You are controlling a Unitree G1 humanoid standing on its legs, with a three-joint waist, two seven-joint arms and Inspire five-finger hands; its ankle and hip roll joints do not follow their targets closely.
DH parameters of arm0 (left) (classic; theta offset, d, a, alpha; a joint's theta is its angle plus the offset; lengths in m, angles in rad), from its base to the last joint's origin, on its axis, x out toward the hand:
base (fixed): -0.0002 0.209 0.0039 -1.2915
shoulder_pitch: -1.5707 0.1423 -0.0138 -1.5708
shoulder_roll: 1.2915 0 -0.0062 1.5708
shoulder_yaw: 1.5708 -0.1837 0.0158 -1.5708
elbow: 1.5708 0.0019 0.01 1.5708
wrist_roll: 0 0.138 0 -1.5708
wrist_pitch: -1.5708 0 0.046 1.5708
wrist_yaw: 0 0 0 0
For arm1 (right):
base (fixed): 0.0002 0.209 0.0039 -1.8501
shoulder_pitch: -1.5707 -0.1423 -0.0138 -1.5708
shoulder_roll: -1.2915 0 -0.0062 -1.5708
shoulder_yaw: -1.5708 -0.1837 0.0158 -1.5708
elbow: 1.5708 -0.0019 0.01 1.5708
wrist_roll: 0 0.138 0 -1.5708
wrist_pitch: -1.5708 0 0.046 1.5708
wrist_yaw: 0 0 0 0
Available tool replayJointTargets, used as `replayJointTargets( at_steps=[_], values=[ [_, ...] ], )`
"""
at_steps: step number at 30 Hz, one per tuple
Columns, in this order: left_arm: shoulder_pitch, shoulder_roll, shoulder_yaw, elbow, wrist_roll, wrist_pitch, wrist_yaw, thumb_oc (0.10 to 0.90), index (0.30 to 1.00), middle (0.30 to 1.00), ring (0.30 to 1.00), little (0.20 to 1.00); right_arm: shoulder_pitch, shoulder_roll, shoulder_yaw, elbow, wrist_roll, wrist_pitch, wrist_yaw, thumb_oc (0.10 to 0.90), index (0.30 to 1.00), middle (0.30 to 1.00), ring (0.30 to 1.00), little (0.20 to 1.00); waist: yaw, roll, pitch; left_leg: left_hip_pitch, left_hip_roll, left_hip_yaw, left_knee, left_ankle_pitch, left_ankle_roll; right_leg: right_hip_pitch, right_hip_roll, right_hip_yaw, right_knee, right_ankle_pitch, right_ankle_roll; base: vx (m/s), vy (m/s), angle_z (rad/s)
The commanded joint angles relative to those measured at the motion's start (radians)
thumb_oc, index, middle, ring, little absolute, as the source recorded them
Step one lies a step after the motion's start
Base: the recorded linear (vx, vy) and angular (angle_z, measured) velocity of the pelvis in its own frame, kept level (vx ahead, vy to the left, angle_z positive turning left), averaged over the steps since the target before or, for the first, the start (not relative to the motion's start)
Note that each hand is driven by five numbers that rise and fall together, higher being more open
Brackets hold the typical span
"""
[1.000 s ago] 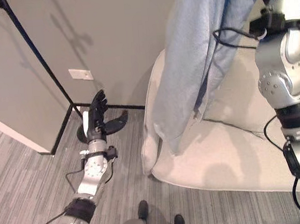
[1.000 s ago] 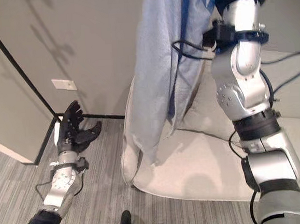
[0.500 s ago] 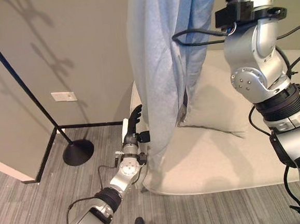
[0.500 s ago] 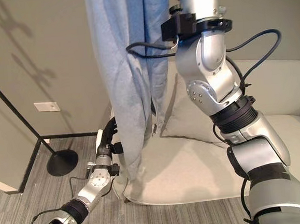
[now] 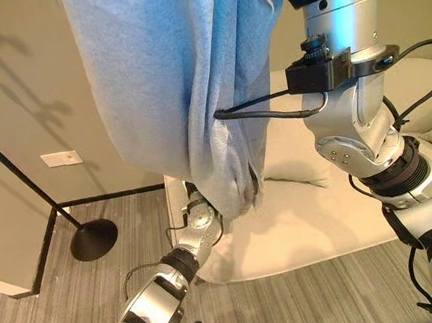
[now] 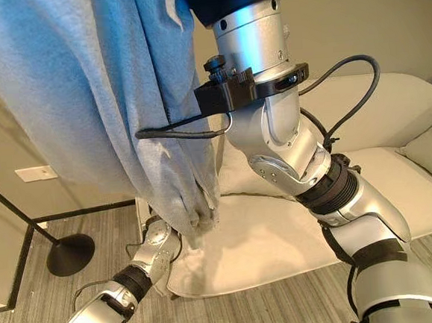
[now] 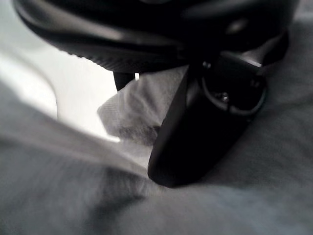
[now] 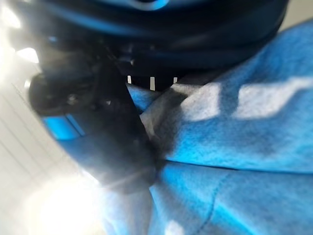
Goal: Hang the clothes on the sofa on the clothes rack.
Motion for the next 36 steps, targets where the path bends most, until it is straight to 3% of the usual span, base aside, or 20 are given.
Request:
replayJointTargets(
  at_steps=[1, 4, 5, 12, 13, 15, 16, 22, 23, 24, 27, 29, 30, 31, 32, 33, 34, 35, 36],
  values=[
    [-0.024, 0.021, -0.001, -0.107, -0.026, -0.142, -0.081, 0.4, 0.3, 0.3, 0.3, 0.3, -0.014, -0.024, -0.123, 0.076, -0.043, -0.039, -0.024, 0.4, 0.3, 0.3, 0.3, 0.3, 0.069, -0.033, -0.098, 0.034, -0.024, -0.066, 0.003, -0.087, 0.017, -0.037, 0.01, -0.038, 0.088, 0.019, -0.012, -0.01, -0.079, 0.01],
    [0.085, 0.075, 0.04, -0.254, -0.077, -0.14, -0.135, 0.4, 0.3, 0.3, 0.3, 0.3, 0.036, -0.072, -0.168, 0.075, -0.063, -0.017, -0.019, 0.4, 0.3, 0.3, 0.3, 0.3, 0.093, -0.039, -0.092, 0.025, -0.022, -0.084, 0.003, -0.079, 0.014, -0.036, 0.012, -0.056, 0.091, 0.014, -0.016, -0.05, -0.092, 0.14],
    [0.197, 0.137, 0.094, -0.379, -0.071, -0.135, -0.171, 0.4, 0.3, 0.3, 0.3, 0.3, 0.089, -0.12, -0.219, 0.071, -0.073, -0.008, -0.005, 0.4, 0.3, 0.3, 0.3, 0.3, 0.117, -0.04, -0.083, 0.008, -0.018, -0.103, 0.003, -0.06, 0.01, -0.046, 0.017, -0.072, 0.097, 0.018, -0.018, -0.04, -0.077, 0.27],
    [0.432, 0.256, 0.247, -0.557, -0.036, -0.111, -0.222, 0.4, 0.3, 0.3, 0.3, 0.3, 0.174, -0.201, -0.324, 0.074, -0.073, -0.004, 0.034, 0.4, 0.3, 0.3, 0.3, 0.3, 0.164, -0.046, -0.068, -0.015, -0.012, -0.157, 0.003, -0.039, -0.006, -0.039, 0.028, -0.123, 0.1, -0.012, -0.031, -0.06, -0.091, 0.27],
    [0.495, 0.289, 0.308, -0.599, 0.007, -0.113, -0.217, 0.4, 0.3, 0.3, 0.3, 0.3, 0.196, -0.228, -0.352, 0.066, -0.061, -0.01, 0.055, 0.4, 0.3, 0.3, 0.3, 0.3, 0.179, -0.043, -0.061, -0.031, -0.011, -0.177, 0.003, -0.019, -0.012, -0.045, 0.033, -0.141, 0.097, -0.007, -0.033, -0.04, -0.049, 0.4],
    [0.526, 0.303, 0.34, -0.62, 0.027, -0.113, -0.213, 0.4, 0.3, 0.3, 0.3, 0.3, 0.214, -0.238, -0.369, 0.056, -0.061, -0.011, 0.065, 0.4, 0.3, 0.3, 0.3, 0.3, 0.185, -0.042, -0.059, -0.038, -0.011, -0.188, 0.003, -0.013, -0.014, -0.045, 0.035, -0.151, 0.093, -0.008, -0.035, -0.07, -0.072, 0.41],
    [0.576, 0.324, 0.421, -0.666, 0.08, -0.125, -0.186, 0.4, 0.3, 0.3, 0.3, 0.3, 0.278, -0.248, -0.421, 0.02, -0.076, -0.015, 0.086, 0.4, 0.3, 0.3, 0.3, 0.3, 0.2, -0.039, -0.051, -0.05, -0.013, -0.213, 0.003, 0.001, -0.021, -0.038, 0.039, -0.17, 0.078, -0.01, -0.037, -0.02, -0.085, 0.24],
    [0.63, 0.357, 0.548, -0.761, 0.205, -0.145, -0.114, 0.4, 0.3, 0.3, 0.3, 0.3, 0.421, -0.251, -0.527, -0.054, -0.116, -0.023, 0.129, 0.4, 0.3, 0.3, 0.3, 0.3, 0.22, -0.037, -0.042, -0.077, -0.022, -0.263, 0.003, 0.015, -0.034, -0.021, 0.04, -0.21, 0.039, -0.016, -0.04, -0.04, -0.043, 0.39],
    [0.632, 0.371, 0.61, -0.817, 0.259, -0.155, -0.079, 0.4, 0.3, 0.3, 0.3, 0.3, 0.469, -0.252, -0.558, -0.073, -0.14, -0.019, 0.137, 0.4, 0.3, 0.3, 0.3, 0.3, 0.23, -0.032, -0.034, -0.094, -0.031, -0.284, 0.003, 0.026, -0.04, -0.019, 0.037, -0.226, 0.024, -0.012, -0.039, -0.16, 0.038, 0.39],
    [0.604, 0.394, 0.659, -0.846, 0.326, -0.171, -0.032, 0.4, 0.3, 0.3, 0.3, 0.3, 0.489, -0.25, -0.579, -0.067, -0.163, -0.021, 0.137, 0.4, 0.3, 0.3, 0.3, 0.3, 0.239, -0.024, -0.013, -0.119, -0.037, -0.28, 0.003, 0.035, -0.05, -0.023, 0.029, -0.241, 0.019, -0.008, -0.036, -0.2, 0.067, 0.33],
    [0.579, 0.407, 0.683, -0.873, 0.397, -0.175, 0.018, 0.4, 0.3, 0.3, 0.3, 0.3, 0.503, -0.258, -0.598, -0.07, -0.188, -0.019, 0.131, 0.4, 0.3, 0.3, 0.3, 0.3, 0.234, -0.025, 0.005, -0.136, -0.017, -0.227, 0.011, 0.033, -0.054, -0.03, 0.011, -0.27, 0.023, -0.007, -0.032, -0.12, 0.092, 0.49],
    [0.575, 0.412, 0.729, -0.904, 0.452, -0.185, 0.065, 0.4, 0.3, 0.3, 0.3, 0.3, 0.54, -0.248, -0.597, -0.086, -0.223, -0.003, 0.13, 0.4, 0.3, 0.3, 0.3, 0.3, 0.226, -0.028, 0.007, -0.117, 0.045, -0.176, 0.018, 0.014, -0.06, -0.041, -0.02, -0.291, 0.03, 0.008, -0.022, -0.04, 0.153, 0.17],
    [0.575, 0.412, 0.729, -0.905, 0.452, -0.185, 0.066, 0.4, 0.3, 0.3, 0.3, 0.3, 0.542, -0.247, -0.598, -0.087, -0.224, -0.003, 0.13, 0.4, 0.3, 0.3, 0.3, 0.3, 0.227, -0.028, 0.007, -0.116, 0.045, -0.176, 0.018, 0.013, -0.06, -0.041, -0.02, -0.291, 0.03, 0.008, -0.022, -0.03, 0.279, 0.22],
    [0.556, 0.432, 0.756, -0.903, 0.494, -0.195, 0.106, 0.4, 0.3, 0.3, 0.3, 0.3, 0.568, -0.245, -0.592, -0.105, -0.238, 0.002, 0.14, 0.4, 0.3, 0.3, 0.3, 0.3, 0.213, -0.034, 0.013, -0.108, 0.12, -0.159, 0.034, 0.017, -0.077, -0.052, -0.053, -0.294, 0.041, 0.016, -0.011, -0.03, 0.165, 0.2],
    [0.555, 0.433, 0.755, -0.902, 0.499, -0.195, 0.111, 0.4, 0.3, 0.3, 0.3, 0.3, 0.569, -0.243, -0.594, -0.107, -0.24, 0.003, 0.139, 0.4, 0.3, 0.3, 0.3, 0.3, 0.214, -0.034, 0.013, -0.106, 0.123, -0.159, 0.033, 0.015, -0.079, -0.052, -0.051, -0.294, 0.043, 0.015, -0.012, -0.02, 0.241, 0.19],
    [0.549, 0.435, 0.763, -0.911, 0.511, -0.191, 0.121, 0.4, 0.3, 0.3, 0.3, 0.3, 0.586, -0.241, -0.593, -0.12, -0.25, 0.009, 0.145, 0.4, 0.3, 0.3, 0.3, 0.3, 0.207, -0.034, 0.013, -0.104, 0.156, -0.15, 0.034, 0.023, -0.083, -0.055, -0.064, -0.294, 0.047, 0.014, -0.006, 0.05, 0.281, 0.0],
    [0.537, 0.442, 0.775, -0.913, 0.538, -0.192, 0.151, 0.4, 0.3, 0.3, 0.3, 0.3, 0.627, -0.229, -0.608, -0.139, -0.282, 0.017, 0.147, 0.4, 0.3, 0.3, 0.3, 0.3, 0.198, -0.03, 0.01, -0.103, 0.231, -0.13, 0.017, 0.06, -0.103, -0.055, -0.086, -0.289, 0.056, 0.006, 0.007, 0.05, 0.281, -0.07],
    [0.537, 0.443, 0.773, -0.912, 0.54, -0.192, 0.154, 0.4, 0.3, 0.3, 0.3, 0.3, 0.631, -0.228, -0.61, -0.142, -0.285, 0.018, 0.145, 0.4, 0.3, 0.3, 0.3, 0.3, 0.2, -0.029, 0.009, -0.102, 0.233, -0.13, 0.015, 0.061, -0.105, -0.056, -0.084, -0.288, 0.058, 0.005, 0.007, 0.07, 0.325, -0.08],
    [0.525, 0.444, 0.772, -0.911, 0.545, -0.198, 0.166, 0.4, 0.3, 0.3, 0.3, 0.3, 0.644, -0.227, -0.613, -0.145, -0.315, 0.025, 0.129, 0.4, 0.3, 0.3, 0.3, 0.3, 0.198, -0.029, 0.011, -0.111, 0.266, -0.119, 0.011, 0.082, -0.117, -0.056, -0.098, -0.286, 0.063, 0.0, 0.013, 0.09, 0.339, -0.06]
  ],
)
